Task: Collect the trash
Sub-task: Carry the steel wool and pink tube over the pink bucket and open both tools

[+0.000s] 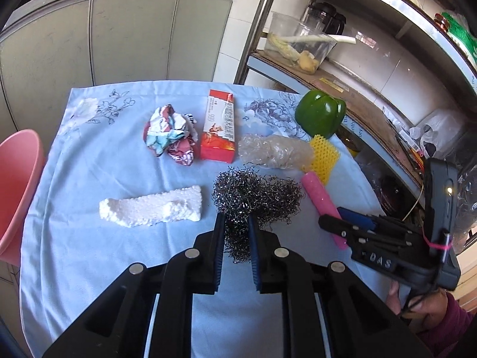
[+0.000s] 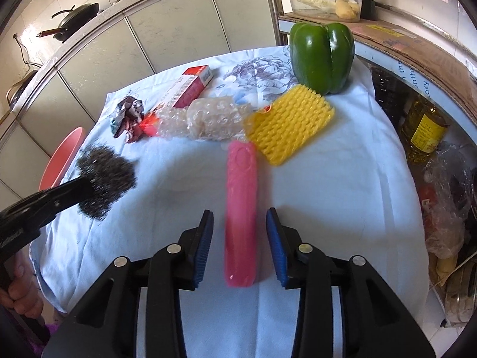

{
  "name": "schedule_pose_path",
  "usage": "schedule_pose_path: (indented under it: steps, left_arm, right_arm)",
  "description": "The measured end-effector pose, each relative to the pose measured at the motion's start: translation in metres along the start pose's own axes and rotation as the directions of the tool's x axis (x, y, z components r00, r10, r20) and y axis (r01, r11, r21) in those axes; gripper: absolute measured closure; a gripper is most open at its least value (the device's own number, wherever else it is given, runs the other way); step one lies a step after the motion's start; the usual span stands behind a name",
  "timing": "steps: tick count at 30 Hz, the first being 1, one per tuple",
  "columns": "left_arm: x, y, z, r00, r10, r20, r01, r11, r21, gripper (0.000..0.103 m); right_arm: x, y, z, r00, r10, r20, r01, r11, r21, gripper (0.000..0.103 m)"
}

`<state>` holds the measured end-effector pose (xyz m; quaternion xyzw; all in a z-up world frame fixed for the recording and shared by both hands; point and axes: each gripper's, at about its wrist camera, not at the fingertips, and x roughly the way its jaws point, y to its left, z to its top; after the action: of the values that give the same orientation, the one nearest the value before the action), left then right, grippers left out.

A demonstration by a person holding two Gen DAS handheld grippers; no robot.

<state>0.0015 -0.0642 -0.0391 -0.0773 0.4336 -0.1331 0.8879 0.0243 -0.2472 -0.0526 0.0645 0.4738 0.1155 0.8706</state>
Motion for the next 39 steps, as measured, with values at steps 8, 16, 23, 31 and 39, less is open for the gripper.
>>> schedule_pose_path:
  steps: [8, 16, 23, 31, 39]
  left_arm:
    - [-0.009, 0.008, -0.002, 1.0, -0.002, 0.02, 0.003, 1.0, -0.014, 0.088]
    - [-0.015, 0.009, -0.004, 0.999, -0.011, 0.037, 0.012, 1.0, -0.009, 0.088]
    - [-0.027, 0.018, -0.005, 0.997, 0.004, 0.073, -0.003, 1.0, -0.021, 0.088]
    - [-0.049, 0.056, -0.009, 0.99, 0.076, 0.115, -0.064, 0.992, -0.107, 0.088]
    - [-0.075, 0.111, -0.012, 0.973, 0.17, 0.159, -0.13, 0.964, -0.233, 0.088]
  right_arm:
    - [0.001, 0.001, -0.001, 1.0, -0.015, 0.004, 0.015, 1.0, -0.019, 0.081]
    - [-0.007, 0.014, -0.008, 0.999, 0.049, -0.01, -0.05, 0.997, -0.058, 0.081]
    - [-0.019, 0.055, 0.001, 0.995, 0.099, 0.011, -0.096, 0.979, -0.182, 0.081]
    - [-0.016, 0.101, 0.021, 0.984, 0.178, 0.001, -0.171, 0.949, -0.266, 0.081]
    - [0.0, 0.159, 0.045, 0.96, 0.276, -0.051, -0.277, 0.903, -0.328, 0.081]
